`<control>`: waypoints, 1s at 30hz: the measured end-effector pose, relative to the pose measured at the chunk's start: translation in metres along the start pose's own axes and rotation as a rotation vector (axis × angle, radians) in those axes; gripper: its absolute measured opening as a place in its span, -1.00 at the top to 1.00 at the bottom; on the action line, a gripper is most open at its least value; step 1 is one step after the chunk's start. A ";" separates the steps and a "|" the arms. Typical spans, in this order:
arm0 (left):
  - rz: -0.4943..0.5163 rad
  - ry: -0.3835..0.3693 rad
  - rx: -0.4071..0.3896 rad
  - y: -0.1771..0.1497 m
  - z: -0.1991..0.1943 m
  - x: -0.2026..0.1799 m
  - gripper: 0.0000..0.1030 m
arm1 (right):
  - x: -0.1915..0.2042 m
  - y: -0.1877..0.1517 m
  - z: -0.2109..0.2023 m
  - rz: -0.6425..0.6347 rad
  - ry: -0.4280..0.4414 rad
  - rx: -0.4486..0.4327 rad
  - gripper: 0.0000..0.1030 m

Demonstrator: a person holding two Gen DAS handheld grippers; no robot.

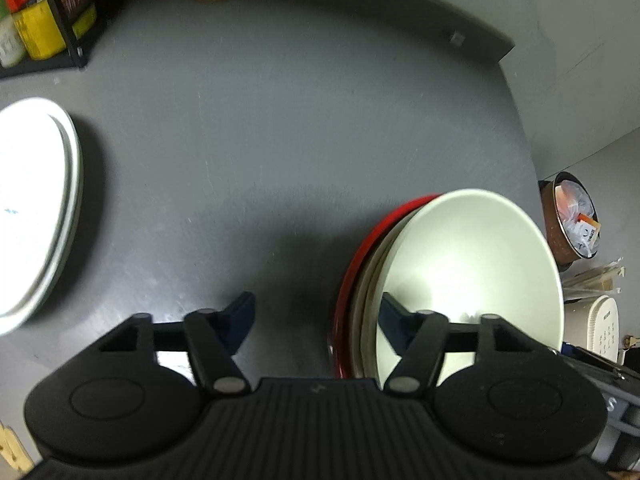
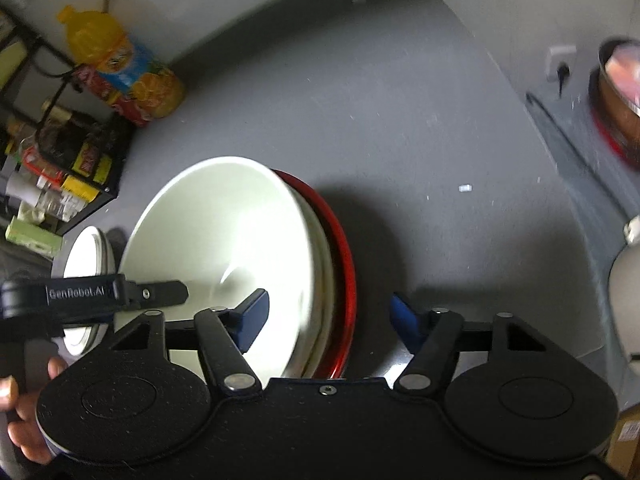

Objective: Organize plates and bowls
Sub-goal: 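Move both grippers from the plate stack toward the red bowl stack, then close both grippers on the rim of the red bowl stack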

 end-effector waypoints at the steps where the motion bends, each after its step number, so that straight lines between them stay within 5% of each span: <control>1: -0.008 0.000 0.009 -0.001 0.003 0.001 -0.09 | -0.001 -0.002 0.003 0.009 0.005 0.009 -0.18; 6: -0.035 -0.048 0.034 -0.002 0.013 -0.001 0.14 | -0.001 -0.009 0.015 0.017 0.001 0.047 0.25; 10: -0.075 -0.104 0.073 -0.004 0.019 -0.007 0.47 | -0.003 -0.010 0.014 0.026 0.005 0.046 0.30; 30: -0.082 -0.139 0.004 0.018 -0.016 0.043 0.43 | 0.066 -0.006 0.005 -0.019 0.025 -0.014 0.32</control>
Point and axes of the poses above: each gripper's, at about its wrist camera, not at the fingertips, and z roughly the way its jaws point, x to its left, y to its top, the point moved 8 cm from there along z, roughly the way its jaws point, and after that the axes turned 7 degrees about -x, right-handed, at the moved point
